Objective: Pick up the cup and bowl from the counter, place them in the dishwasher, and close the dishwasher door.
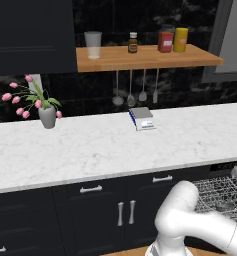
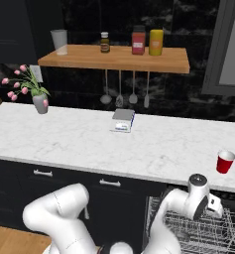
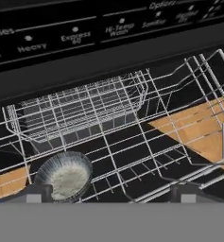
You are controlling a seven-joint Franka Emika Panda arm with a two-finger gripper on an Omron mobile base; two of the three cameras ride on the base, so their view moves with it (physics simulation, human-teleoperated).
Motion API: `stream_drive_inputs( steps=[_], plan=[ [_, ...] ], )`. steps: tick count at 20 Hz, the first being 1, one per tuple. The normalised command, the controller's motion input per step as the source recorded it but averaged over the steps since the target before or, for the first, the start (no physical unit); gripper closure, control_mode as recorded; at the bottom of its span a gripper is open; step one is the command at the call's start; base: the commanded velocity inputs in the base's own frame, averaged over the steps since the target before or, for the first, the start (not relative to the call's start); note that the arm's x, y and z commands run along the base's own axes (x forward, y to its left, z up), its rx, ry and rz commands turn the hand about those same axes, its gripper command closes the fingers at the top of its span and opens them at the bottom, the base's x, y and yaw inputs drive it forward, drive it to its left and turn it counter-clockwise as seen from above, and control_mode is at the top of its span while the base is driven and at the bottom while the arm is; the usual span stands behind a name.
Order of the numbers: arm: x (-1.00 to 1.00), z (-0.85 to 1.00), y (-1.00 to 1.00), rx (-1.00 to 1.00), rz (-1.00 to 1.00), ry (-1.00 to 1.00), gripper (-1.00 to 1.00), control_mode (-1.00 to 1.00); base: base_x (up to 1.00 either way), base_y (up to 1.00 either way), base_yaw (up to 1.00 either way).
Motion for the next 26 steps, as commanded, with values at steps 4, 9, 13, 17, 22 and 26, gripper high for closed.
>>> stream_drive_inputs(
  steps=[4, 9, 13, 17, 22, 26],
  plan=[
    [0.03, 1.00, 0.04, -0.23, 0.01, 0.21, -1.00, -1.00, 0.00, 0.00, 0.00],
    [0.03, 1.00, 0.08, -0.18, 0.02, 0.21, -1.00, -1.00, 0.00, 0.00, 0.00],
    [0.00, 1.00, 0.00, 0.00, 0.02, 0.05, -1.00, -1.00, 0.00, 0.00, 0.00],
    [0.05, 1.00, 0.00, 0.04, 0.11, 0.00, -1.00, -1.00, 0.00, 0.00, 0.00],
    [0.32, 1.00, 0.15, 0.05, 0.14, -0.01, -1.00, -1.00, 0.00, 0.00, 0.00],
    [0.37, 1.00, 0.16, 0.02, 0.14, 0.00, -1.00, -1.00, 0.00, 0.00, 0.00]
  ],
)
